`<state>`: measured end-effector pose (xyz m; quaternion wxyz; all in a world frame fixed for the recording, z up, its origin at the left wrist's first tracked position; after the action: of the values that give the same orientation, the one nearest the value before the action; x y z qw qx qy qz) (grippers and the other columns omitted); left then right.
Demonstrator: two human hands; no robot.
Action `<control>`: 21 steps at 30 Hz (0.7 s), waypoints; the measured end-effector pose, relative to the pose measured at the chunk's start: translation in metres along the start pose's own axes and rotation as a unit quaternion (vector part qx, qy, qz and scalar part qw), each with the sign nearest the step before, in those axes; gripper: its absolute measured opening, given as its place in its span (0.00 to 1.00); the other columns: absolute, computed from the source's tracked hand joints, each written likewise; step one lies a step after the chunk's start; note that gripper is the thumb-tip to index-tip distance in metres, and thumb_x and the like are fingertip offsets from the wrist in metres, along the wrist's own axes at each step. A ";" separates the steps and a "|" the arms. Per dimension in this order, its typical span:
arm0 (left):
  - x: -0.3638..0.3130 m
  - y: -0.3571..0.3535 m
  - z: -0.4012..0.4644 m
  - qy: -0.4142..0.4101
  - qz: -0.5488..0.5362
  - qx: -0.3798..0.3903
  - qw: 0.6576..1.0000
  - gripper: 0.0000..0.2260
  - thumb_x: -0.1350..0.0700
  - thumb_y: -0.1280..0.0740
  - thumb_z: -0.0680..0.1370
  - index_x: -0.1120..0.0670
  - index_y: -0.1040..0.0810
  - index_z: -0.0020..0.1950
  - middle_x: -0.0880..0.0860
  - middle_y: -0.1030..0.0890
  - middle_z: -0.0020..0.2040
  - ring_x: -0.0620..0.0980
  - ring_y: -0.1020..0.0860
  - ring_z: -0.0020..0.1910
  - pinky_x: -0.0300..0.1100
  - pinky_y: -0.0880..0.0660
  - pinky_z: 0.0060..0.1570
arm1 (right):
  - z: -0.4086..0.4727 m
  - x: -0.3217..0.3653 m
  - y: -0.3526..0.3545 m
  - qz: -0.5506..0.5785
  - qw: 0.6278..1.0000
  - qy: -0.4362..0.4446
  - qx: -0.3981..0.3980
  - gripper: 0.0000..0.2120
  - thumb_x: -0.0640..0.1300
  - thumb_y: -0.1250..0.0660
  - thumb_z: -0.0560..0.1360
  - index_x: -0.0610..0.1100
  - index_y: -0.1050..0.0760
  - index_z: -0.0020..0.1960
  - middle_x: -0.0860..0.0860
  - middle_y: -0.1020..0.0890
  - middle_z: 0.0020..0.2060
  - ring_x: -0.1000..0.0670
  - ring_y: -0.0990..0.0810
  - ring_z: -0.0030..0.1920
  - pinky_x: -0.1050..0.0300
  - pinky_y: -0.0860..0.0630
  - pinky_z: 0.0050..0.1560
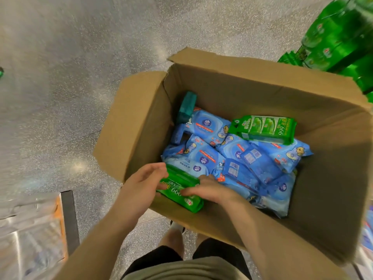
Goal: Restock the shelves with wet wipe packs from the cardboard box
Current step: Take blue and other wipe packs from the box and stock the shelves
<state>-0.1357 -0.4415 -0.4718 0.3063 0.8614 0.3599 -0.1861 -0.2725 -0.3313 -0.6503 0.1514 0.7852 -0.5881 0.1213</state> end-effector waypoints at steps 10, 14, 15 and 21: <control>0.017 0.004 0.003 0.077 -0.098 0.045 0.991 0.12 0.50 0.33 0.82 0.53 0.19 0.61 0.54 0.13 0.53 0.56 0.14 0.52 0.52 0.19 0.57 | -0.041 0.005 0.004 0.205 0.974 0.057 0.073 0.32 0.57 0.26 0.73 0.55 0.30 0.74 0.53 0.24 0.69 0.52 0.24 0.63 0.60 0.27 0.56; 0.018 0.001 0.001 0.088 -0.129 0.063 0.986 0.12 0.50 0.35 0.83 0.54 0.20 0.62 0.55 0.14 0.55 0.56 0.15 0.54 0.47 0.20 0.53 | -0.065 -0.020 0.008 0.408 0.907 -0.008 0.103 0.27 0.53 0.25 0.70 0.46 0.24 0.67 0.45 0.14 0.57 0.43 0.16 0.59 0.42 0.24 0.67; 0.019 0.000 0.000 0.090 -0.135 0.067 0.984 0.12 0.50 0.35 0.83 0.54 0.21 0.62 0.55 0.15 0.56 0.55 0.16 0.55 0.47 0.20 0.54 | -0.073 -0.026 0.011 0.456 0.885 -0.023 0.094 0.30 0.53 0.25 0.67 0.45 0.24 0.67 0.44 0.14 0.57 0.41 0.16 0.60 0.39 0.26 0.69; 0.008 -0.014 -0.014 0.076 -0.147 0.113 0.980 0.12 0.48 0.36 0.84 0.52 0.24 0.64 0.53 0.22 0.64 0.54 0.22 0.63 0.51 0.27 0.70 | -0.155 -0.020 0.016 0.635 0.753 0.106 0.133 0.32 0.52 0.26 0.68 0.46 0.22 0.71 0.41 0.22 0.70 0.38 0.22 0.68 0.34 0.35 0.74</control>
<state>-0.1392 -0.4202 -0.4715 0.1478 0.8397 0.4816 -0.2028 -0.2952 -0.2583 -0.5126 -0.0051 0.2252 -0.9098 0.3487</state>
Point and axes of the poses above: each hand's wrist, its own z-axis towards the middle knuckle, its own y-axis out of the back of the hand, x = y × z, the point moved 8 cm from there along z, towards the middle knuckle
